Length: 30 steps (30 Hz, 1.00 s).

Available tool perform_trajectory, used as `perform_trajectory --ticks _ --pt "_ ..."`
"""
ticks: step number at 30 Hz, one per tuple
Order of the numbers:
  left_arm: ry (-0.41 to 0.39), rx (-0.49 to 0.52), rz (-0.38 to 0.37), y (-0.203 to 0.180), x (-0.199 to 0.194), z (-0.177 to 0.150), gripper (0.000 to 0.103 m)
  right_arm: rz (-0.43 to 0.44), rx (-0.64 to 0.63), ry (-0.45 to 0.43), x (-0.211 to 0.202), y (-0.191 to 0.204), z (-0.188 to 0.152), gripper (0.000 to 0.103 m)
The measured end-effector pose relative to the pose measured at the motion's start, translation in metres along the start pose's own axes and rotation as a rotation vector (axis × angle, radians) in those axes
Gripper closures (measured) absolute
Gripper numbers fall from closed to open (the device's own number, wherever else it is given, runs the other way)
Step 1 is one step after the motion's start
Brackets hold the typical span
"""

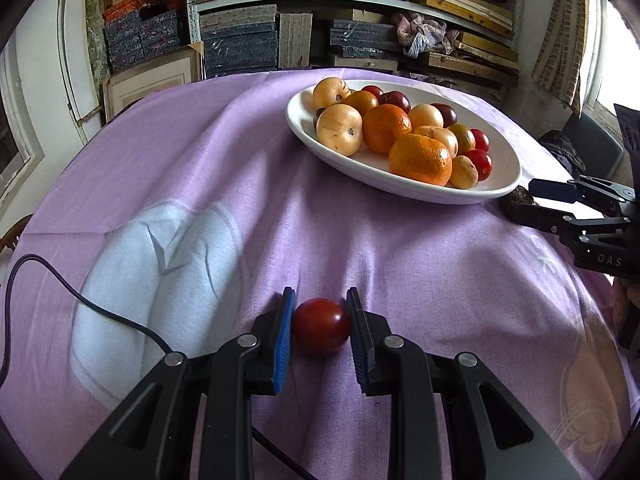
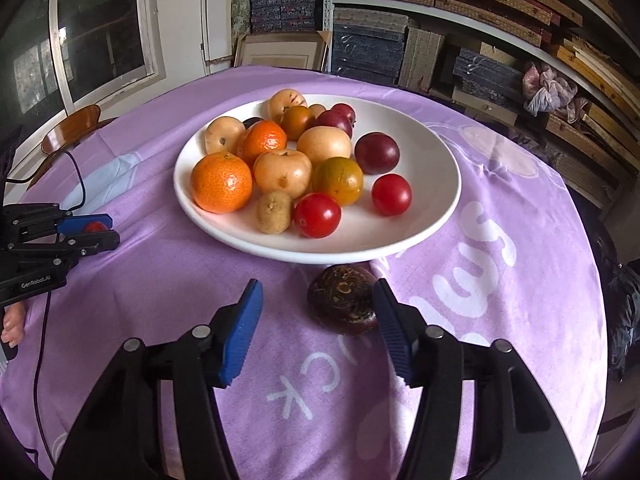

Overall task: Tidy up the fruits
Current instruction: 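Grasp the dark brown round fruit with the right gripper while the left holds the tomato, then carry the tomato and brown fruit onto the white plate and open both grippers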

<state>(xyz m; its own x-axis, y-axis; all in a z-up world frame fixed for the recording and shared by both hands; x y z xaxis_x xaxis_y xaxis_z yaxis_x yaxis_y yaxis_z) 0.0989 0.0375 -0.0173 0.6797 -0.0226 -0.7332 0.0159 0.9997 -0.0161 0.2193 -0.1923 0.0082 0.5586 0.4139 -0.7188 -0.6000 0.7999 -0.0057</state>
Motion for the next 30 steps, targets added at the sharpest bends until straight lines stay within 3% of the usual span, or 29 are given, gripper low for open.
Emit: perform_trajectory --ticks 6,16,30 --pt "0.005 -0.008 -0.006 0.002 0.001 0.000 0.077 -0.017 0.004 0.034 0.012 -0.011 0.002 0.059" --pt "0.006 -0.007 -0.005 0.002 0.002 0.001 0.076 -0.042 -0.031 0.064 0.019 -0.007 -0.005 0.059" --pt "0.010 0.030 0.011 -0.003 0.000 -0.006 0.072 0.060 0.010 0.032 -0.032 0.029 -0.058 0.060"
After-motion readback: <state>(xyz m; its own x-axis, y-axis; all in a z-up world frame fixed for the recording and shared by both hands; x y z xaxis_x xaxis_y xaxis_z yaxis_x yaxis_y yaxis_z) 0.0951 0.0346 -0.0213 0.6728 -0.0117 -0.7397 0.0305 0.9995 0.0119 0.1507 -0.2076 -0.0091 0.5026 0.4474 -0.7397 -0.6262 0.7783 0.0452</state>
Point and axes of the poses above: each gripper's, at about its wrist camera, not at the fingertips, and x roughly the way its jaws point, y to its left, z to its top, the point moved 5 cm from there along x, roughly the way its jaws point, and after that the axes turned 3 degrees about -y, right-handed, at the moved point
